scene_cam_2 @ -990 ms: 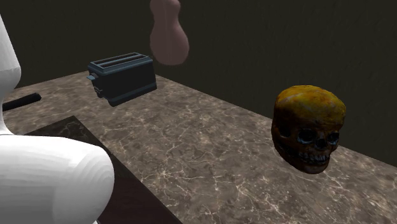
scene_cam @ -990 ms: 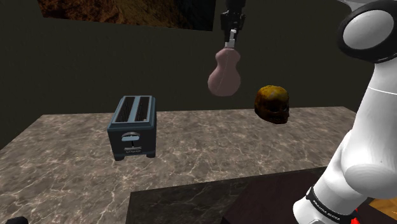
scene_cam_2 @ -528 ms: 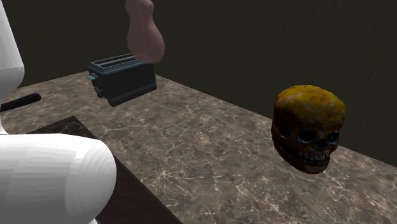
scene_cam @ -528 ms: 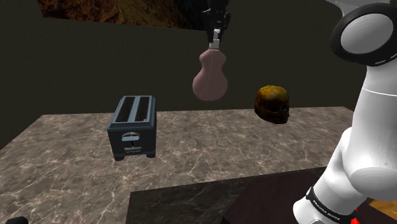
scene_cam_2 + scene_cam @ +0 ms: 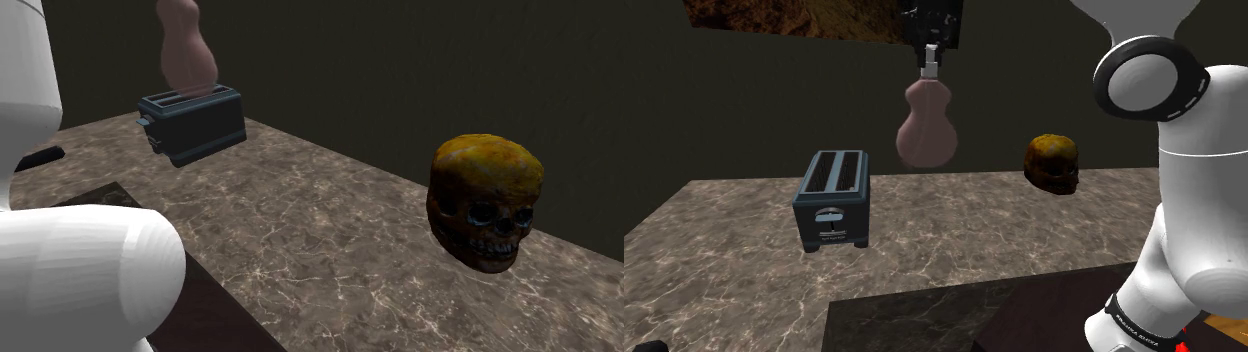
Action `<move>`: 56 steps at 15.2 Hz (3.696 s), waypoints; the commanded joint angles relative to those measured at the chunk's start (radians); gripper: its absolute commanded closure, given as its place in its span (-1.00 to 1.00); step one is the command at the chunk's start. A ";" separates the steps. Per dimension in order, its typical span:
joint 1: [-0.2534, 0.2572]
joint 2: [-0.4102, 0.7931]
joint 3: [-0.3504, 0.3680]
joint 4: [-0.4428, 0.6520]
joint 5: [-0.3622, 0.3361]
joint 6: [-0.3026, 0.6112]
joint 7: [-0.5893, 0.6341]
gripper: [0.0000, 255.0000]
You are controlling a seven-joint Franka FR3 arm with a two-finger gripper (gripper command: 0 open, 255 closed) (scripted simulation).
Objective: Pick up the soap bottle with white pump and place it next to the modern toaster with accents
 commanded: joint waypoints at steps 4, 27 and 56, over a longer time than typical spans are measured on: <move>0.014 -0.106 0.003 -0.249 -0.005 0.150 0.015 1.00; 0.020 -0.281 0.005 -0.825 -0.012 0.551 0.028 1.00; 0.020 -0.272 0.005 -1.111 -0.013 0.845 0.035 1.00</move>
